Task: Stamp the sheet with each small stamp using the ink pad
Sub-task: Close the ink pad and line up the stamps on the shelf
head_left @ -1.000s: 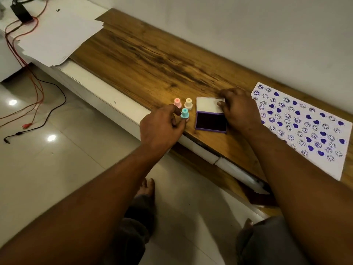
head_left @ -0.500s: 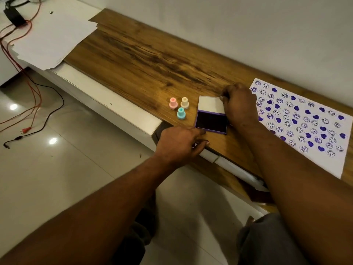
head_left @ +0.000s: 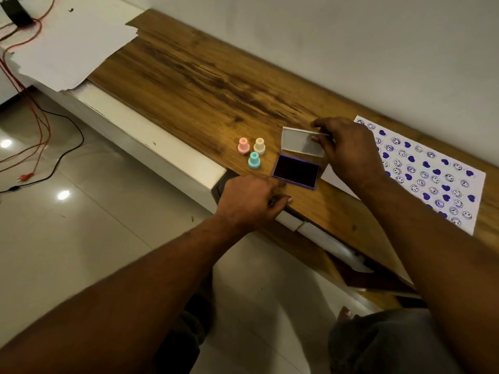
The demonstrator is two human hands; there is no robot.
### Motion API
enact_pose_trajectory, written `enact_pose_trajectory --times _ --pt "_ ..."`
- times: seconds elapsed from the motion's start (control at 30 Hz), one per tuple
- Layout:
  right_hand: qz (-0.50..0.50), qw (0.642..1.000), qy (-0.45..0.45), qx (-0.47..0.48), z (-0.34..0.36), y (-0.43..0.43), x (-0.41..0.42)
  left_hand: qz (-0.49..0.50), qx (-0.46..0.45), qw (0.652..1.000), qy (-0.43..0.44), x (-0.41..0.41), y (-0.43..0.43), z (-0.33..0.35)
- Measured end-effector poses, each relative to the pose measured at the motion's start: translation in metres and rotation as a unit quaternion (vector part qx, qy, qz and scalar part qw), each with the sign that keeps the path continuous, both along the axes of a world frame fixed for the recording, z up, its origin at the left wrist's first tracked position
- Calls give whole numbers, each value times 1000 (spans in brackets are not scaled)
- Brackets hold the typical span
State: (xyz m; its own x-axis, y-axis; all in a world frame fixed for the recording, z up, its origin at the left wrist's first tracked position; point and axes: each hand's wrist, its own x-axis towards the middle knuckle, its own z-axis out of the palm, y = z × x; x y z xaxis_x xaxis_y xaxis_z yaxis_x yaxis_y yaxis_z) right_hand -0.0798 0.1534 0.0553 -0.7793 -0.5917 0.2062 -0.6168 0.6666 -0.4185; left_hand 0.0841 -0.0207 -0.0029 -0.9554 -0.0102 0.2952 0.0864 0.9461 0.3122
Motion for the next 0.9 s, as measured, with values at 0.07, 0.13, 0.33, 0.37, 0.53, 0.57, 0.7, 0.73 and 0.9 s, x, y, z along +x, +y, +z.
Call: enact_pose_trajectory --times 0.07,0.13,0.33,0.37,0.53,0.57,0.7,0.73,0.9 --pt "27 1000 10 0 5 9 4 5 0 1000 -2 0 0 1" --pt "38 999 11 -3 8 17 10 8 -6 1000 -3 0 0 1" --pt "94 995 -17 31 11 29 25 5 -9 1000 3 -6 1 0" --pt "108 993 -24 39 8 30 27 6 -8 1000 3 -7 1 0" --pt "132 985 -84 66 -12 30 31 10 -8 1000 -12 -9 0 1" --pt "132 985 -86 65 -15 29 30 10 -9 1000 -17 -9 0 1" --pt "129 986 -90 57 -21 27 26 11 -19 999 -23 -11 2 2" --pt "130 985 -94 57 -22 27 25 12 -19 999 -24 -12 2 2" --pt "140 983 -106 61 -23 24 26 14 -19 999 -27 -12 3 1"
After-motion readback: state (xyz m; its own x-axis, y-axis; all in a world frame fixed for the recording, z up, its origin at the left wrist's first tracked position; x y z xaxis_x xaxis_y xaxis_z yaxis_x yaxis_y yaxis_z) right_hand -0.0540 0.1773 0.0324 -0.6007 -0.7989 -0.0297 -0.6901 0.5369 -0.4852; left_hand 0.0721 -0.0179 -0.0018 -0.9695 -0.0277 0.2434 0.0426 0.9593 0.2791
